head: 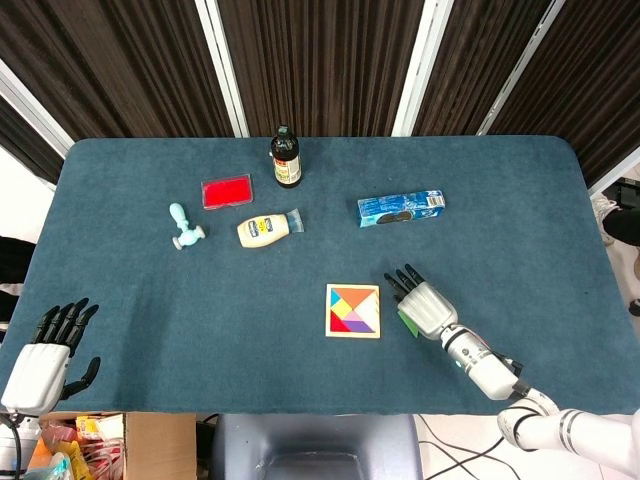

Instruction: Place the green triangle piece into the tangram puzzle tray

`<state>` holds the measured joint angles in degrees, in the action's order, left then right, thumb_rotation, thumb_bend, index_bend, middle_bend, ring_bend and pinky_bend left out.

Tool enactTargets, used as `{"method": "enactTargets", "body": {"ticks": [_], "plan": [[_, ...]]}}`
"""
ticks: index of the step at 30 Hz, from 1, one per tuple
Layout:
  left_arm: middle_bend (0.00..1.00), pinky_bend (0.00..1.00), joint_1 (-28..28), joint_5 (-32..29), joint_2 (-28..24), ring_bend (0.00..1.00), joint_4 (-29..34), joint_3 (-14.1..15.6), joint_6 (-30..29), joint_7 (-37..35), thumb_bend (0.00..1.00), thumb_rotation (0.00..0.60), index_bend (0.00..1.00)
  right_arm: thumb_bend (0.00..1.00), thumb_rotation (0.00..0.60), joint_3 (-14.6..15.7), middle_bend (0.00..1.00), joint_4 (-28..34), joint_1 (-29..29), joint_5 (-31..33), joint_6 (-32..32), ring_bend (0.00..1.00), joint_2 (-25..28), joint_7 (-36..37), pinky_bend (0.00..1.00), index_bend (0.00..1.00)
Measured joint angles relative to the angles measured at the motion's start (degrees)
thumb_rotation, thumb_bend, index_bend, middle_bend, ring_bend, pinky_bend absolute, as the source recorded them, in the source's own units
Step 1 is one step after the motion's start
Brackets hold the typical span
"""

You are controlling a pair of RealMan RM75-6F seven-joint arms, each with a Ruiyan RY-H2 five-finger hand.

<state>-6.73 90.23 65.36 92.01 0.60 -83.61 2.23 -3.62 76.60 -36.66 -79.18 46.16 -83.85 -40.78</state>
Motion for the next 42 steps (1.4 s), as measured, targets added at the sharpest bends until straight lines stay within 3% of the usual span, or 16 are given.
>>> {"method": "enactTargets", "body": {"ticks": [17, 32, 42], "plan": [[0.00, 0.00, 0.2, -0.3, -1.0, 0.00, 1.0, 0.3, 0.3, -0.4, 0.44, 0.600, 0.00, 0.41, 0.600, 0.9, 0.00, 1.8, -0.6, 4.0, 2.6, 0.00, -0.4, -4.0, 0.00, 0.64], [0.00, 0.00, 0.3, 0.9, -1.8, 0.00, 1.6, 0.5, -0.5, -1.7, 0.44, 0.600, 0.00, 0.41, 0.600, -2.5, 0.00, 8.2, -2.2, 7.9, 10.3, 0.00, -2.5, -15.9, 0.00, 0.62], [0.00, 0.00, 0.3, 1.9, -2.3, 0.00, 1.1, 0.3, -1.6, -3.6, 0.44, 0.600, 0.00, 0.41, 0.600, -3.1, 0.00, 3.8, -4.9, 11.2, 11.9, 0.00, -10.1, -21.0, 0.00, 0.60]]}}
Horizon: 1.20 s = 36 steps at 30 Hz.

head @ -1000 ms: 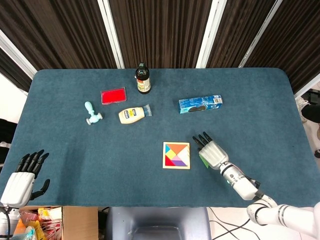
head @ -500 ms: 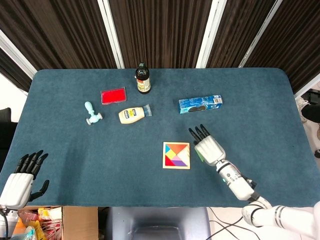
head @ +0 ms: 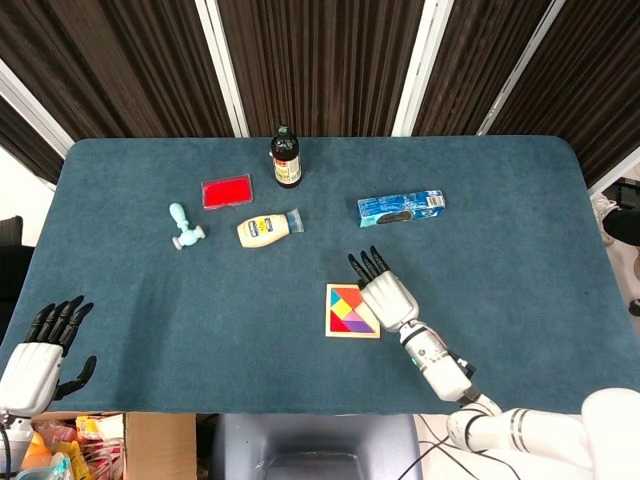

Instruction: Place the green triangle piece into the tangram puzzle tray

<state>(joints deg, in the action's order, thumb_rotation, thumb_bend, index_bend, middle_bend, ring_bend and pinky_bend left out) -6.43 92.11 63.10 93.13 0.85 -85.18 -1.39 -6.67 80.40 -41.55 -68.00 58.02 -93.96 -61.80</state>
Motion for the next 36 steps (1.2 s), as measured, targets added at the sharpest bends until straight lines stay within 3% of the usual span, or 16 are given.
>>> {"method": "enactTargets", "body": {"ticks": [14, 36], "plan": [[0.00, 0.00, 0.2, 0.5, 0.1, 0.00, -0.3, 0.4, -0.1, -0.4, 0.44, 0.600, 0.00, 0.41, 0.600, 1.2, 0.00, -3.9, -1.2, 1.7, 0.0, 0.00, -3.2, -0.8, 0.00, 0.59], [0.00, 0.00, -0.2, 0.6, 0.3, 0.00, -0.4, 0.4, 0.4, -0.1, 0.44, 0.600, 0.00, 0.41, 0.600, 2.7, 0.00, -3.1, -2.4, 2.7, 0.6, 0.00, -4.1, -2.6, 0.00, 0.57]]}}
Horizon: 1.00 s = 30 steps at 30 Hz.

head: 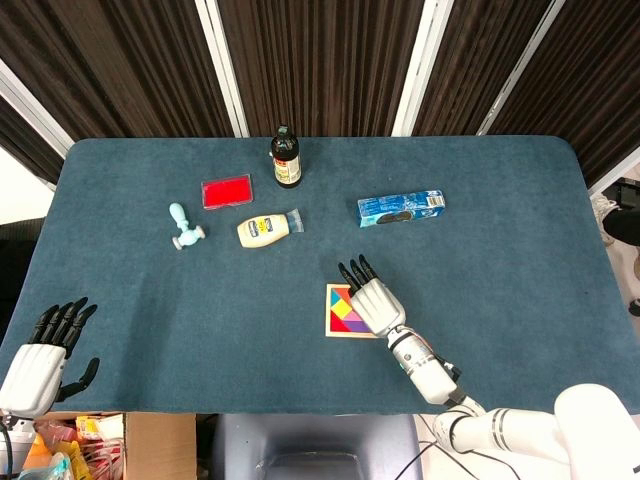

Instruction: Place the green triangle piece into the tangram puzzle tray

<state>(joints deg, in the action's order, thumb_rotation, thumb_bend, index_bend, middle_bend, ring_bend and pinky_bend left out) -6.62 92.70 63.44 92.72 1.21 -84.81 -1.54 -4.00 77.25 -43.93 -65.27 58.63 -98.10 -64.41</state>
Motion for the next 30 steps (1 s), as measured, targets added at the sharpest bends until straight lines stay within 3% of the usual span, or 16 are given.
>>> {"method": "enactTargets", "body": {"ticks": [30], "plan": [[0.00, 0.00, 0.4, 1.0, -0.6, 0.00, 0.4, 0.5, -0.7, -0.4, 0.44, 0.600, 0.00, 0.41, 0.600, 2.5, 0.00, 2.6, 0.3, 0.9, 0.9, 0.00, 0.5, -2.0, 0.00, 0.48]]}}
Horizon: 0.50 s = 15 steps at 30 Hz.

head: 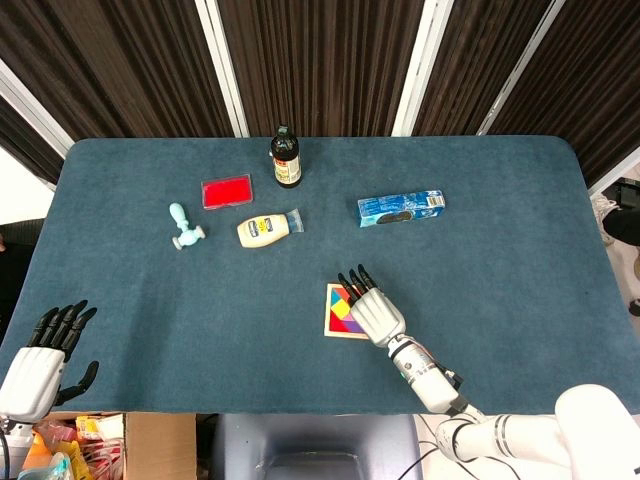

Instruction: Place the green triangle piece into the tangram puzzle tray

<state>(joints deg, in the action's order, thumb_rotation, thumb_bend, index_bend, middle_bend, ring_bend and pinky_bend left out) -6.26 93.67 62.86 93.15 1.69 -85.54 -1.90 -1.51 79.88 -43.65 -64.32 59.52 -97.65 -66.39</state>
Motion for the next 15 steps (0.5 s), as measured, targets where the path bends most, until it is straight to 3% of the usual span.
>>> {"method": "enactTargets", "body": {"ticks": [15], "plan": [[0.00, 0.00, -0.8, -0.9, 0.4, 0.00, -0.4, -0.7, 1.0, 0.1, 0.44, 0.600, 0.00, 0.41, 0.600, 0.2, 0.00, 1.0, -0.2, 0.5, 0.5, 0.00, 0.5, -0.8, 0.00, 0.43]]}}
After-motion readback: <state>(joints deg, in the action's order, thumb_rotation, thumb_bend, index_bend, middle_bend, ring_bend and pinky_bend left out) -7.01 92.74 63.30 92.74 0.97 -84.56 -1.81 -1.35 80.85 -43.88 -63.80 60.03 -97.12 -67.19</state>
